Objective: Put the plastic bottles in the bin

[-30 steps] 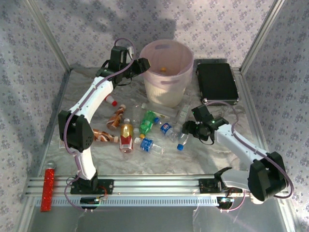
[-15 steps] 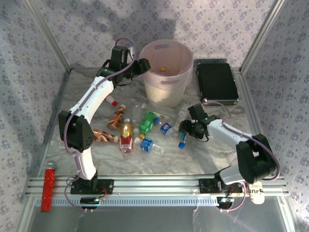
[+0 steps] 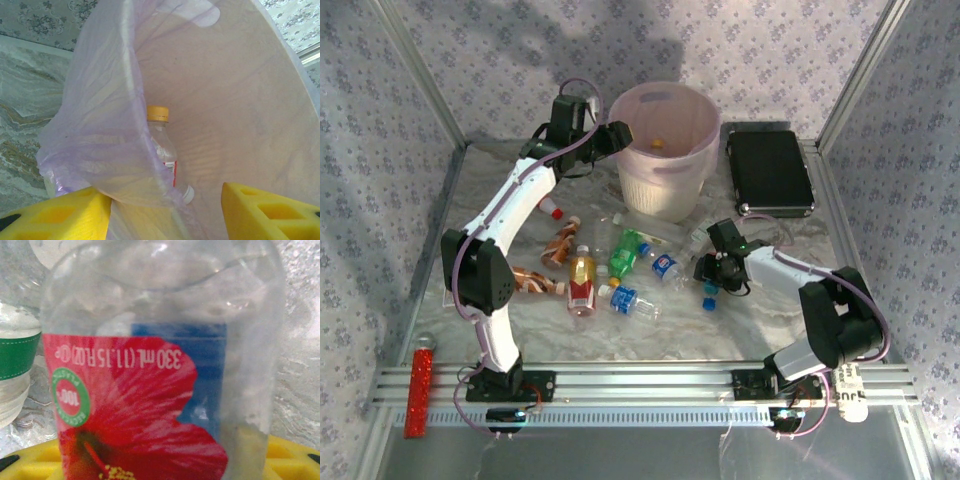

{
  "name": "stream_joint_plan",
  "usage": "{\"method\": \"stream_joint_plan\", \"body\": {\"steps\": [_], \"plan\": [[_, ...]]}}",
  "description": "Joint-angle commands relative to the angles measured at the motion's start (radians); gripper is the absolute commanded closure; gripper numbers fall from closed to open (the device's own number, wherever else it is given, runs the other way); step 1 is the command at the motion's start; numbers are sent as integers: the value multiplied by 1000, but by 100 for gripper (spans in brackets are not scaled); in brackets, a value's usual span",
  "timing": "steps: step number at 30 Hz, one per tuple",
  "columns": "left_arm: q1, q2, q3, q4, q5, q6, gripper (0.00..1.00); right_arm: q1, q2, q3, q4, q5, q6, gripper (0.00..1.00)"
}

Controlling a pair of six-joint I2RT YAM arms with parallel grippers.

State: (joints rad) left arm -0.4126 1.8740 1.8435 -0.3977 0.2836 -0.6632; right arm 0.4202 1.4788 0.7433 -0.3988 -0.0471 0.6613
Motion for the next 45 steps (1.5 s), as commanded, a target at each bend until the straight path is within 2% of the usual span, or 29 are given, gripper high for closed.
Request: {"method": "stream_joint_plan", "body": {"steps": [1,8,13,21,26,33,45], "plan": [[-7,25,22,-66,-2,25,40,2,-30,20,-69,43,-24,44],[-8,21,28,-74,1,30,40,-4,-170,82,-210,78,-25,51],[-8,14,24,-73,-1,32,40,-25,-281,159,-342,87,-90,55],[-6,13,23,-81,4,47,40,-60,-353,424,-487,87,-167,61],[-8,14,21,-75,15,43,40,-71,-299,636,-523,82,-219,65],[-8,14,20,-83,23,54,40,-71,-182,877,-485,54,-249,69],[-3,16,27,-88,48,61,40,-83,154,1271,-411,9,-259,79]]}}
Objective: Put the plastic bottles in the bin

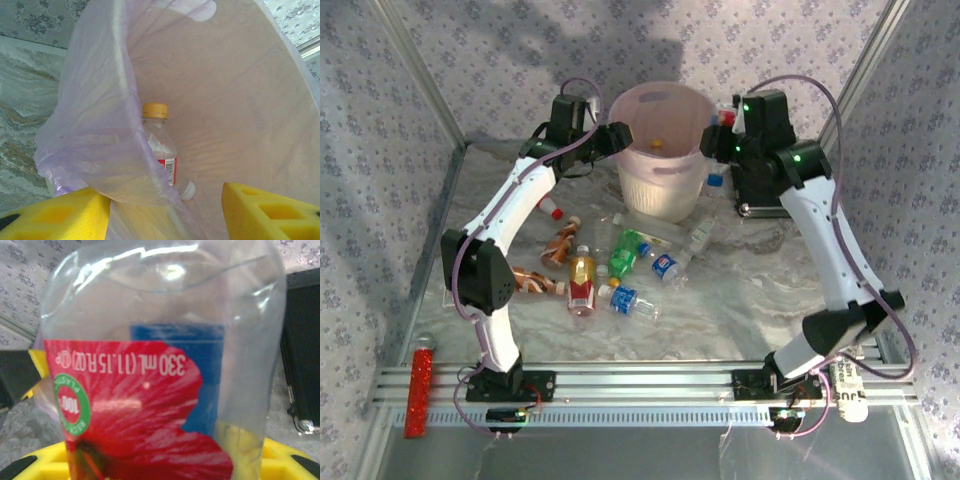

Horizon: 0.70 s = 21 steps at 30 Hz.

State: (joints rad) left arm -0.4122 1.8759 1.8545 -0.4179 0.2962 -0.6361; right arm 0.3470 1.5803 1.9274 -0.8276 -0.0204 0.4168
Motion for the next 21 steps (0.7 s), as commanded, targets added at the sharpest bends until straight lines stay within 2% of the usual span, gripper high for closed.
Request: {"method": "stream_joint_plan", "body": {"steps": [1,6,15,21], "plan": [[-2,15,21,-70,36,35,39,-16,88,118,18,-25,-9,80],[-1,35,58,-111,47,47,39,-26,209,224,65,-66,23,84],[0,31,42,-104,50,56,39,10,503,538,-32,-93,26,87],[0,40,37,-99,60,56,39,54,607,611,-59,-83,4,88]]}}
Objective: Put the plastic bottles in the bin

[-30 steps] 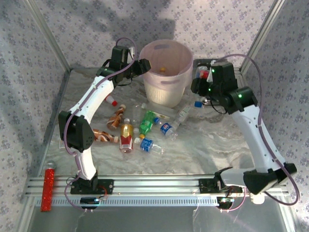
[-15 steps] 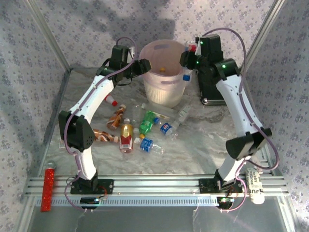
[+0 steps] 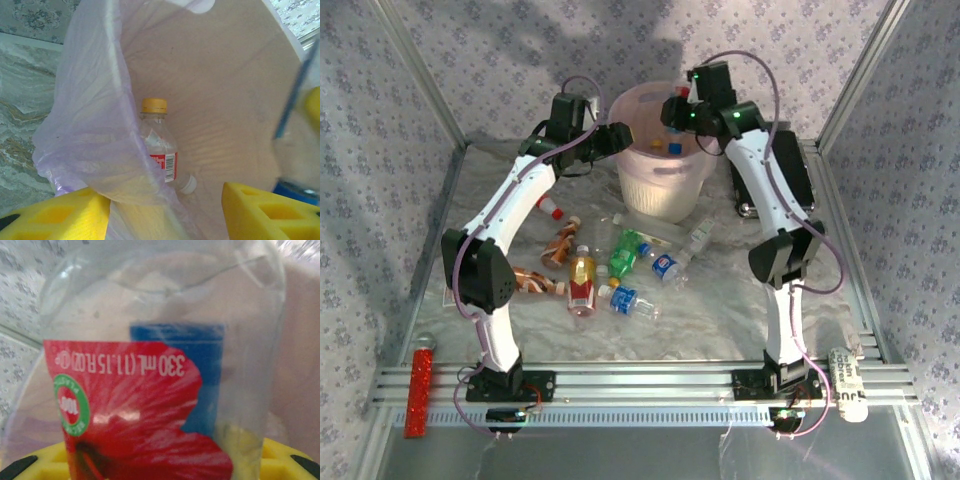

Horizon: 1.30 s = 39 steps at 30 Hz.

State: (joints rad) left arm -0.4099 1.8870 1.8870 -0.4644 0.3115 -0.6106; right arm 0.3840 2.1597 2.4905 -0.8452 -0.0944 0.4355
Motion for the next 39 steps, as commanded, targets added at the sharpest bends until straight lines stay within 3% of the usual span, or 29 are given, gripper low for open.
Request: {"method": "stream_joint_plan", "body": {"steps": [1,16,21,25,27,39], "plan": [[-3,30,3,-50,45,31,39,22,39,47,-43,-4,-21,88],[3,40,1,-45,47,31,39,70,245,130,-137,22,-122,84],[5,40,4,-42,47,28,39,79,272,104,-149,31,-137,67],[5,41,3,-43,47,26,39,82,272,77,-142,48,-132,37],[5,41,1,-43,47,26,39,82,273,72,-141,48,-132,27],[5,40,-5,-43,45,25,39,91,191,102,-153,48,-170,5]]}}
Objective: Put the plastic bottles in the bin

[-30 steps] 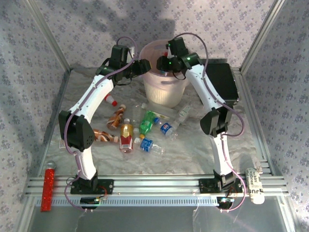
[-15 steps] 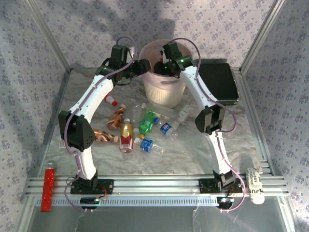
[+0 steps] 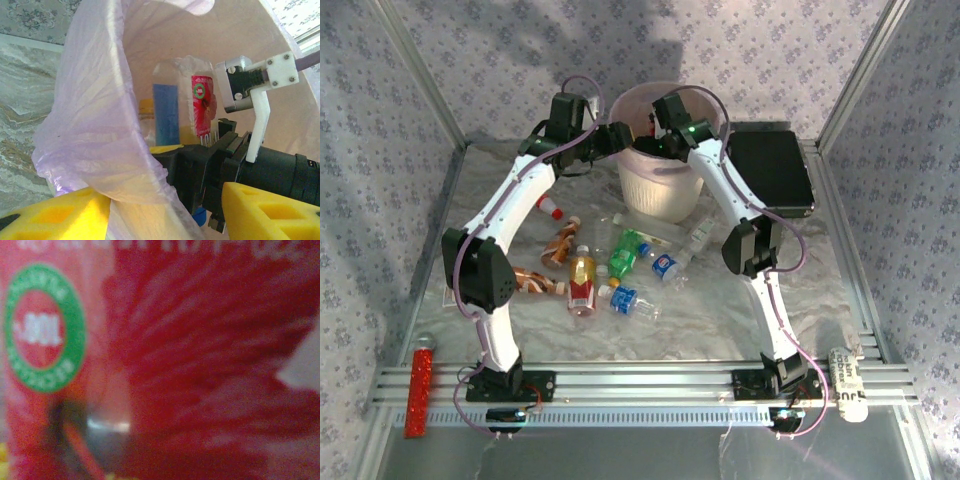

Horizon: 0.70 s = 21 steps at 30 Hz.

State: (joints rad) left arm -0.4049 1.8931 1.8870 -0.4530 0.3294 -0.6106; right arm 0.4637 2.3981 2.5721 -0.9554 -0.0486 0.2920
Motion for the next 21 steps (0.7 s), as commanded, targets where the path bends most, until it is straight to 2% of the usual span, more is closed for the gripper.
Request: {"method": "stream_joint_plan", "body": {"steps": [1,15,21], "plan": [[0,32,-6,-55,28,25,40,12,-64,29,-46,7,-32,2],[2,27,-9,-54,19,22,39,28,-379,31,-61,91,-88,1],[2,26,-13,-54,17,20,39,11,-536,-58,-47,132,-62,1]]}}
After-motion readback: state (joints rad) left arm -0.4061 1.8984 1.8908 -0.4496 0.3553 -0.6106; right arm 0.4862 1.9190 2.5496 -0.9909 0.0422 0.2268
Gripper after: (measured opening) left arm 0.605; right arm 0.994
